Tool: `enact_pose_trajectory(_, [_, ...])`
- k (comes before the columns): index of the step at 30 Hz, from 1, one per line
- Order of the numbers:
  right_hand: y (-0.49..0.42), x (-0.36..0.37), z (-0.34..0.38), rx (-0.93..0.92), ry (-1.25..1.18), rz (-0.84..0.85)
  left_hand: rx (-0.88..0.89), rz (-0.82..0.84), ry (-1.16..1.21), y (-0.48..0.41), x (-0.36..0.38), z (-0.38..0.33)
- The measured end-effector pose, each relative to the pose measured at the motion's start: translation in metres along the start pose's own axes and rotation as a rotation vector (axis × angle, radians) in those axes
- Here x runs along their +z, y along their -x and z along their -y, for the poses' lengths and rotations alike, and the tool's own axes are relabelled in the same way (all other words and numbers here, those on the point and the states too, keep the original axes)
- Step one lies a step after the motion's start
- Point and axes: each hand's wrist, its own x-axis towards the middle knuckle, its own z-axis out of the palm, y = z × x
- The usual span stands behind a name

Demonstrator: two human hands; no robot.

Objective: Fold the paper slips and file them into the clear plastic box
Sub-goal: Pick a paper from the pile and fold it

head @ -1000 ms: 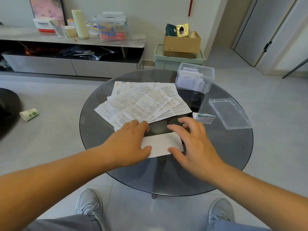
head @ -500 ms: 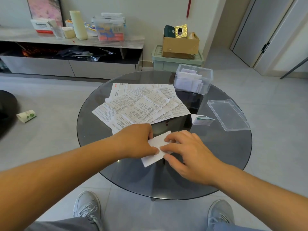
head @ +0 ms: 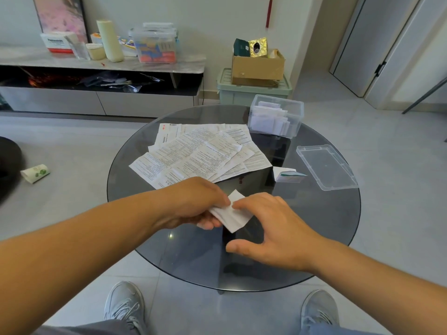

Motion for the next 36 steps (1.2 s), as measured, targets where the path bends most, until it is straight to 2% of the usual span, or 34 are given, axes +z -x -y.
enact_pose_trajectory(5, [-0.005,0.001,0.002,0.085,-0.097,-0.117,-0.159,0.117,0.421,-0.006,-0.003,-0.001])
enact_pose_trajectory(7, [-0.008,0.002,-0.002,0.147,-0.112,-0.170,-0.162,0.185,0.462,-0.007,-0.005,-0.002])
enact_pose_trajectory(10, [-0.013,0.004,-0.011,0.234,-0.051,-0.210,-0.086,0.146,0.213,-0.006,-0.002,0.000])
enact_pose_trajectory(15, [-0.019,0.002,-0.014,0.330,-0.018,-0.160,0.202,-0.099,-0.524,-0.008,0.003,0.006])
enact_pose_trajectory(17, [-0.020,0.002,-0.015,0.339,-0.031,-0.142,0.282,-0.211,-0.680,-0.008,0.006,0.006])
enact_pose_trajectory(22, [-0.022,0.000,-0.018,0.344,-0.074,-0.098,0.376,-0.290,-0.664,-0.018,0.012,0.004])
enact_pose_trajectory(29, [-0.023,0.000,-0.020,0.320,-0.094,-0.097,0.325,-0.218,-0.677,-0.030,0.019,-0.003])
enact_pose_trajectory(36, [-0.020,-0.007,-0.022,0.294,-0.226,-0.129,0.329,-0.145,-0.681,-0.034,0.019,-0.006])
